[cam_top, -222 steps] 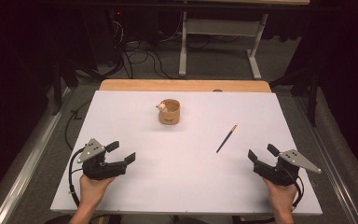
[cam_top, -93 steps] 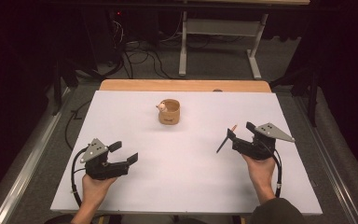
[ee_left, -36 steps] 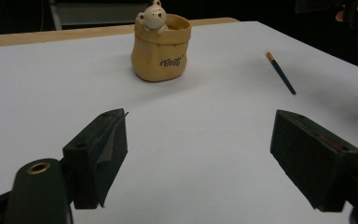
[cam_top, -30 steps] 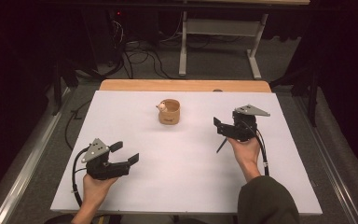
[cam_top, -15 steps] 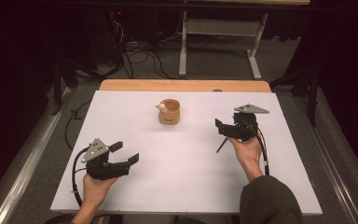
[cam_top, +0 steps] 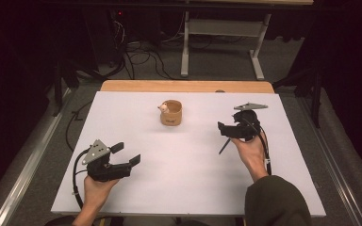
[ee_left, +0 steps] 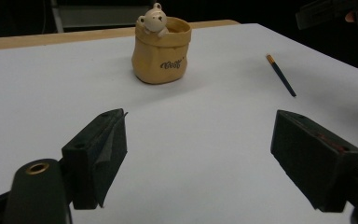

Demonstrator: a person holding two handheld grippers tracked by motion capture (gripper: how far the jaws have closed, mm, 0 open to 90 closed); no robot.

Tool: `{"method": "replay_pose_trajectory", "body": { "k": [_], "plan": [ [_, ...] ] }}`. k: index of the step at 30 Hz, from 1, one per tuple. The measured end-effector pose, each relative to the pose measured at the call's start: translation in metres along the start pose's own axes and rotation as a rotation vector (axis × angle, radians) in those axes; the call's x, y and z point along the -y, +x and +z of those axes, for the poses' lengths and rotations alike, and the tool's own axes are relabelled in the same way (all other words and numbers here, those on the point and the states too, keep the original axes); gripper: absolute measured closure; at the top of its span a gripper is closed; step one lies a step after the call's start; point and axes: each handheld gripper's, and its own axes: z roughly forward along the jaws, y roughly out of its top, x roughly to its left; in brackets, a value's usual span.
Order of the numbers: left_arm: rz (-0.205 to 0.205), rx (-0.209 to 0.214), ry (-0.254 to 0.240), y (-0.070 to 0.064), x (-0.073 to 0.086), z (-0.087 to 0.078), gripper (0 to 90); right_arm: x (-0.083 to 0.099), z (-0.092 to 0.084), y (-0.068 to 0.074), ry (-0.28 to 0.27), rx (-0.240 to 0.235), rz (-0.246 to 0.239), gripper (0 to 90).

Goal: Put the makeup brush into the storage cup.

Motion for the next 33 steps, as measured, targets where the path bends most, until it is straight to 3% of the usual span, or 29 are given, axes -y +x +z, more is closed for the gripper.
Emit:
{"method": "replay_pose_trajectory", "body": {
  "k": [15, 20, 33],
  "plan": [
    [0.001, 0.006, 0.002, 0.000, -0.001, 0.001, 18.8, 0.002, 0.005, -0.002, 0.095, 0.005, 0.016, 24.4],
    [0.000, 0.007, 0.003, 0.000, -0.001, 0.002, 18.8, 0.002, 0.008, -0.005, 0.151, 0.012, 0.040, 24.3],
    [0.002, 0.006, 0.004, 0.000, -0.001, 0.001, 18.8, 0.001, 0.019, -0.005, 0.253, 0.021, 0.047, 24.4]
  ]
}}
